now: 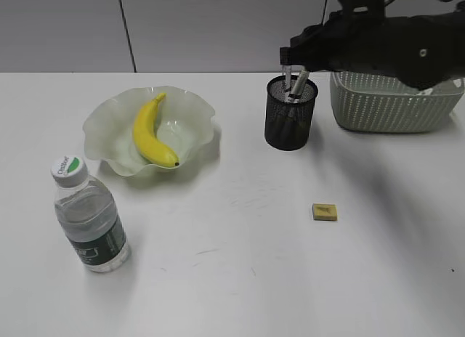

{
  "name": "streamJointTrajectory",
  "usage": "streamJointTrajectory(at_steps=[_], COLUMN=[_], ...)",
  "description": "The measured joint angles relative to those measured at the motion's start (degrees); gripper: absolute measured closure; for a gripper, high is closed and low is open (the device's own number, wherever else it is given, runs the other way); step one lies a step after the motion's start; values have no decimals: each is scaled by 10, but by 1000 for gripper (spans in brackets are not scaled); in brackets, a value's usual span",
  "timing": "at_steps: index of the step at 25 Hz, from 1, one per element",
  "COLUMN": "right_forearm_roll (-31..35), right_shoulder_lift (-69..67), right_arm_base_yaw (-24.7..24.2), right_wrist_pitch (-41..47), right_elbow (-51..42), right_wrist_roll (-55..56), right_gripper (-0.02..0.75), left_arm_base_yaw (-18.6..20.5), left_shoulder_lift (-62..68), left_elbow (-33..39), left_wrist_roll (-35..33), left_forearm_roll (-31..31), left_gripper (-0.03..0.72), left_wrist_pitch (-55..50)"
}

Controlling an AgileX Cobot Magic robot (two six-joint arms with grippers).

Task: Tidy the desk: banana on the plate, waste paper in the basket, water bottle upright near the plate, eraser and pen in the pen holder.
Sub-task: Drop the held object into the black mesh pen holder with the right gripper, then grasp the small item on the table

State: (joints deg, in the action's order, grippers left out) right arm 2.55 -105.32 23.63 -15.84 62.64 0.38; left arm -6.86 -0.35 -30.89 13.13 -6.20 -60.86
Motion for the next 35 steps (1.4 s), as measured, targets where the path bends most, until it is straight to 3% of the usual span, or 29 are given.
streamJointTrajectory(at_steps=[4, 8, 10, 15, 21, 28, 31, 35], right_forearm_roll=[-1, -1, -1, -39, -51, -44, -35, -32], right_shoulder_lift=[-69, -86, -72, 34, 346, 769, 909, 1022], right_arm_base_yaw=[0, 0, 0, 0, 0, 0, 0, 0], right_wrist_pitch=[2, 34, 74, 199, 305, 645, 739, 779], right_elbow=[51, 64, 65, 44, -143, -284, -305, -316], right_wrist_roll=[0, -1, -4, -21, -25, -7, 6, 13], right_gripper=[512, 338, 290, 318, 335, 335, 335, 343], left_arm_base_yaw=[0, 0, 0, 0, 0, 0, 0, -1], left_shoulder_lift=[0, 0, 0, 0, 0, 4, 52, 182], left_elbow=[0, 0, 0, 0, 0, 0, -2, -17], left_wrist_roll=[0, 0, 0, 0, 0, -13, -100, -236], left_forearm_roll=[0, 0, 0, 0, 5, 23, 62, 162], left_gripper=[452, 452, 452, 452, 452, 451, 451, 451], left_wrist_pitch=[0, 0, 0, 0, 0, 2, 8, 78])
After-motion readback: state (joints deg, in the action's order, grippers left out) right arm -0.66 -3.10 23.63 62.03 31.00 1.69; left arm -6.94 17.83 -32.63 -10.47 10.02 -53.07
